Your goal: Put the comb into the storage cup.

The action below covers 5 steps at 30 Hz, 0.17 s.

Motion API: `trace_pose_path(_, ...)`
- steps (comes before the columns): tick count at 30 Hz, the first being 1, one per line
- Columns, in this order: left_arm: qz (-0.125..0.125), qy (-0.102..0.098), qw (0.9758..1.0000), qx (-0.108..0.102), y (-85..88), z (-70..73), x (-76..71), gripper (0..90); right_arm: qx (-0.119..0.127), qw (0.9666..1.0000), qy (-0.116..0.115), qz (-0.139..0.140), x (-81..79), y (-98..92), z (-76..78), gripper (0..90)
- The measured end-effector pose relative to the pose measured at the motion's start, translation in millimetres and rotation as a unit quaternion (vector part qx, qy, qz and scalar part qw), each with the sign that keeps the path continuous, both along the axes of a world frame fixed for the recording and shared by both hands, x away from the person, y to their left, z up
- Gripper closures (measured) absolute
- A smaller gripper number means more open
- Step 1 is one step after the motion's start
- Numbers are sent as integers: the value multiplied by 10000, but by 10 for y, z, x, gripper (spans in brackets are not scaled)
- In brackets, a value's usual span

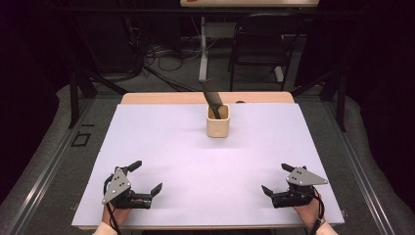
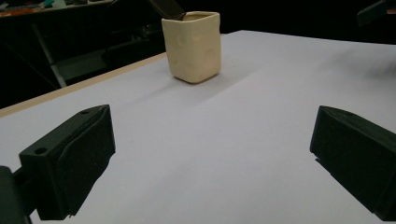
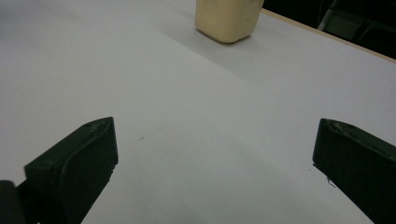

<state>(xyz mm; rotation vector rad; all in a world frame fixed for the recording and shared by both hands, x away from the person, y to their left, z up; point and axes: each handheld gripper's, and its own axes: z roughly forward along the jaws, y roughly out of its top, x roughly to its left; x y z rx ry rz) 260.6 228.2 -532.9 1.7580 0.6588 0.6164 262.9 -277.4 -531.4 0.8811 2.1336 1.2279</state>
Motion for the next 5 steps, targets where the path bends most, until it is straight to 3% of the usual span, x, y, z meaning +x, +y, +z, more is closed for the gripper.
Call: trace_pose_path(5, 15, 14, 10000, 1, -1, -3, 12, 1, 4, 10000, -82, 41, -15, 4, 21, 0)
